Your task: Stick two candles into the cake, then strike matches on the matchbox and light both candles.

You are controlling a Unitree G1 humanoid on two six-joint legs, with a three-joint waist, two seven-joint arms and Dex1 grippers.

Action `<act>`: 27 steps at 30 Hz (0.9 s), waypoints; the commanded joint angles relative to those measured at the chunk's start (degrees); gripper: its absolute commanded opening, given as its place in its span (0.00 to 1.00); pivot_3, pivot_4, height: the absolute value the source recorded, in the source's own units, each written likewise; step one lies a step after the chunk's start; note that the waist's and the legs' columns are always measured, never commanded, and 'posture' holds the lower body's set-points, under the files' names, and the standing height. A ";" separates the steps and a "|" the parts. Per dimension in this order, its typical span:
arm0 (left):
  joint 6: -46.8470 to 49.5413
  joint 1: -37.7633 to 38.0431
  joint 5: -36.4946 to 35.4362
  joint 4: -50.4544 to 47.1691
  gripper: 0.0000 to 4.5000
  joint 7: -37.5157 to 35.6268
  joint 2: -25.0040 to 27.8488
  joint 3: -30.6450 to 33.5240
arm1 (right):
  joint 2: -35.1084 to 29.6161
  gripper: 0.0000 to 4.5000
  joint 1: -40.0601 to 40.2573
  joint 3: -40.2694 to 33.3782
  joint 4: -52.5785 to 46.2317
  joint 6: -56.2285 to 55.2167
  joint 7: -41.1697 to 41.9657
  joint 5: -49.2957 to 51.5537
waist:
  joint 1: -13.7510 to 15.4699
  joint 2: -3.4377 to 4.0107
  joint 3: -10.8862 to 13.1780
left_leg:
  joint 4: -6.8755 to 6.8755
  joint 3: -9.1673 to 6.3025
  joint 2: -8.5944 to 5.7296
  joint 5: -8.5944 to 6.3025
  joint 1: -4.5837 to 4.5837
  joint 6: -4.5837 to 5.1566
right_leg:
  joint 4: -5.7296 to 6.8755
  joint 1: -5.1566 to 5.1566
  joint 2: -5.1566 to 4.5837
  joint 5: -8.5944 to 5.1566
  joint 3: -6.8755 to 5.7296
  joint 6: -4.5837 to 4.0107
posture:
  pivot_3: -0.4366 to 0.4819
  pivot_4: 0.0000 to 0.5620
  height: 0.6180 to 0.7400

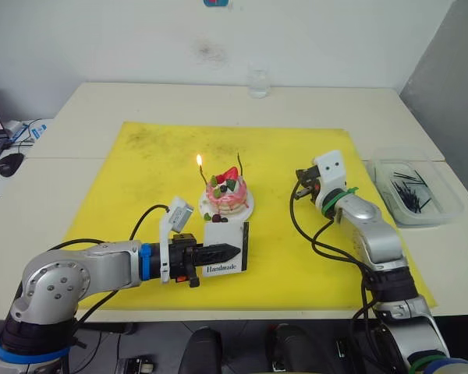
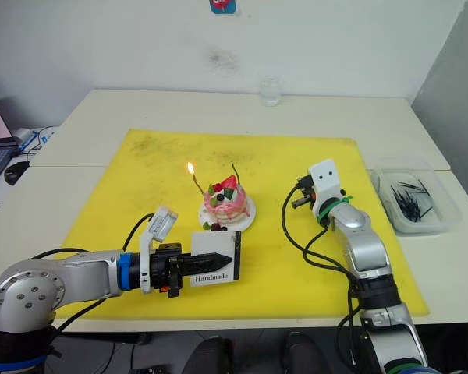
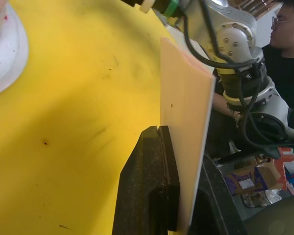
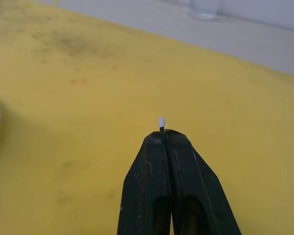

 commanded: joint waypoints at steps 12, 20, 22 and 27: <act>1.97 -2.81 -4.65 3.44 0.00 -2.17 -0.72 -2.05 | -7.56 0.01 25.81 -2.91 -37.81 17.64 2.40 8.80 | 0.21 0.00 0.00 | -0.06 -0.01 -0.01 0.00 0.03 0.00 | -0.04 0.01 -0.06 -0.03 -0.05 -0.01 | 0.48 0.27 1.00; 2.47 -4.07 -4.75 4.77 0.00 0.22 -3.85 -4.30 | -5.31 0.01 32.37 1.75 -29.58 4.53 -0.12 3.49 | -0.07 -0.02 -0.01 | -0.02 -0.04 -0.06 0.00 0.05 0.00 | -0.02 0.02 -0.03 0.00 -0.01 0.01 | 0.48 0.27 1.00; 2.65 -4.34 -4.82 4.88 0.00 0.50 -4.23 -4.57 | -4.93 0.01 33.07 2.12 -27.82 2.30 -0.66 2.41 | -0.06 -0.02 -0.01 | -0.02 -0.02 -0.08 0.00 0.03 0.00 | -0.06 0.02 -0.03 0.00 0.02 0.01 | 0.48 0.27 1.00; 2.92 -4.97 -4.50 5.53 0.00 0.54 -4.44 -4.74 | -4.86 0.31 34.87 2.98 -25.97 -2.31 -0.05 1.19 | -0.05 -0.04 -0.02 | -0.03 -0.02 -0.07 0.00 0.03 0.00 | -0.06 0.02 -0.03 -0.01 0.03 0.01 | 0.48 0.27 1.00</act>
